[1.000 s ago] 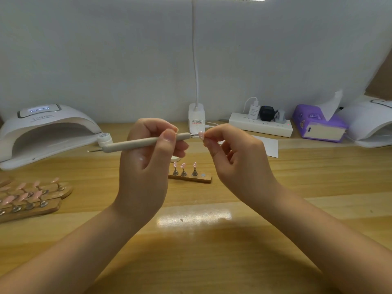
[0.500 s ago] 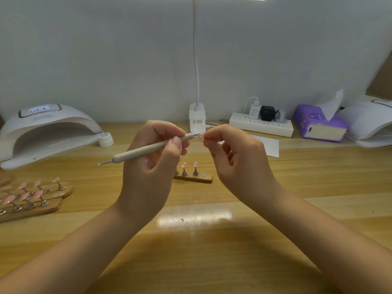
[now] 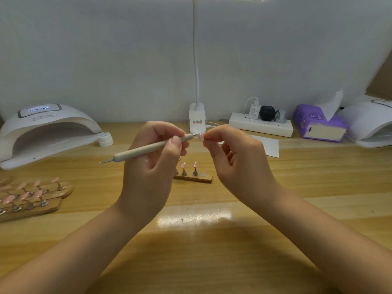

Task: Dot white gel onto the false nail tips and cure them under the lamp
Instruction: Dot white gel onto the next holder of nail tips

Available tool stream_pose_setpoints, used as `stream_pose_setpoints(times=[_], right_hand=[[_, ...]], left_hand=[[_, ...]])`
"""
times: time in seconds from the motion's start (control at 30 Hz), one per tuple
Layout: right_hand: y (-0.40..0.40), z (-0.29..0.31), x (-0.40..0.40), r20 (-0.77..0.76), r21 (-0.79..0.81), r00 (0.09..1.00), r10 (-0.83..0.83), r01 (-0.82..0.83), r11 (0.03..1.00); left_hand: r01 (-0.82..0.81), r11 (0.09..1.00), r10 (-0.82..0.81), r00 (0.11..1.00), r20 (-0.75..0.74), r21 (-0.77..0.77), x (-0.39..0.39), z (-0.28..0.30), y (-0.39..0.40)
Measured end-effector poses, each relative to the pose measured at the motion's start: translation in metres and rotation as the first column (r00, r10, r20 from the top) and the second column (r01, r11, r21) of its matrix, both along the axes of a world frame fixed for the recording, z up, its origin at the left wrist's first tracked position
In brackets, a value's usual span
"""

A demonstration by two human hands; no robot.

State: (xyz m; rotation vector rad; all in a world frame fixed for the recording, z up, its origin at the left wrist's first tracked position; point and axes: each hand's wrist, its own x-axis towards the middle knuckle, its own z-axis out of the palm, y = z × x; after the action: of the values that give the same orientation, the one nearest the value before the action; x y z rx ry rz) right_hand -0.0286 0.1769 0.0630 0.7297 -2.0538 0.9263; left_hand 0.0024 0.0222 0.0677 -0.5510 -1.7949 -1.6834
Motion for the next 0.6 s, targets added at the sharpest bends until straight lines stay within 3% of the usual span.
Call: stream_pose_setpoints(times=[0.3,0.6], right_hand=[[-0.001,-0.001,0.001,0.034,-0.019,0.999,0.010,-0.009,1.000],[0.009,-0.028,-0.013,0.346,-0.023,0.938,0.007,0.001,1.000]], left_hand=[[0.001,1.000,0.000,0.999,-0.041,0.026,-0.001,-0.002,-0.001],[0.010,0.997,-0.013,0.999,0.042,0.077,-0.012,-0.033,-0.002]])
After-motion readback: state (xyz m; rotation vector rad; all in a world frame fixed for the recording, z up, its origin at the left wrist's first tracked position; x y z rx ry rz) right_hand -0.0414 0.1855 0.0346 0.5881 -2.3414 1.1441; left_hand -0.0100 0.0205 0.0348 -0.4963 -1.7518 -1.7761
